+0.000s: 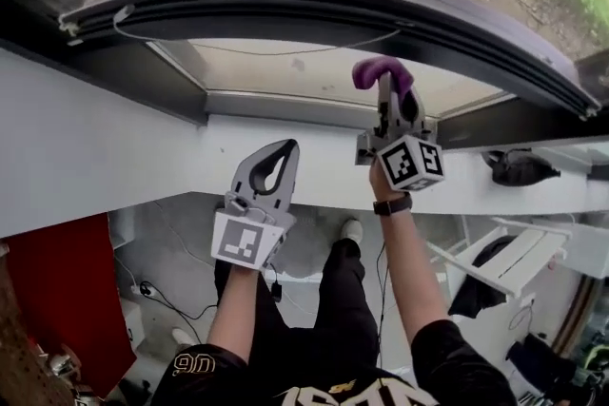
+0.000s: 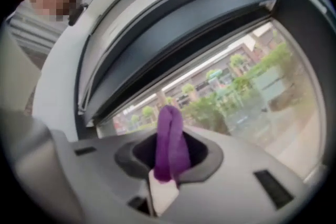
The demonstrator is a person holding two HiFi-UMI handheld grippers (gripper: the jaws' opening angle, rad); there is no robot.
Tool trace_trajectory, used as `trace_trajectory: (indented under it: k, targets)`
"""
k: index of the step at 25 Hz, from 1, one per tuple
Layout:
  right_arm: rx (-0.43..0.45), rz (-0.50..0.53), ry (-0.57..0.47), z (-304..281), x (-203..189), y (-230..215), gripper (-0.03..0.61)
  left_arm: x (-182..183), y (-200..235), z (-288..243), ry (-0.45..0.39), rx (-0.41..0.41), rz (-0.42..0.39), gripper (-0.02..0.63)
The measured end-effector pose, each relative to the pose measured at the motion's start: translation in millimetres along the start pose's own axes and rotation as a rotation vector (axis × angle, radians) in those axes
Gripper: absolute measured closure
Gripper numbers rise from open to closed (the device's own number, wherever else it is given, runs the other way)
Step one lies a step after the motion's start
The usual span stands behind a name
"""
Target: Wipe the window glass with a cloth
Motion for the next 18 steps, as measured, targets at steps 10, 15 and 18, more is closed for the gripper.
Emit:
trace_trajectory:
  k: [10, 15, 18]
  targets:
    - [0.465, -0.015, 0.205, -133.6, -157.7, 287.3, 0.499, 16.6, 128.7, 150.1, 0.082, 0.298, -0.101, 0.606]
    - [0.410, -0.007, 0.225, -171.2, -169.8, 316.1, 0.499, 21.2, 141.9, 171.3, 0.091, 0.328, -0.062, 0.606]
    - [0.311, -0.033, 0.244, -157.5, -161.0, 269.6, 0.499, 12.9, 133.3, 152.6, 0.108, 0.268, -0.045, 0.606]
Point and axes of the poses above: the fingertips, and each gripper's own axes: z backward along the fingers, y to its left, x out of its top, the point moved 7 cm from there along z, backward along the fingers, and after that the axes turned 3 degrees about -x, right-handed, at the moved point
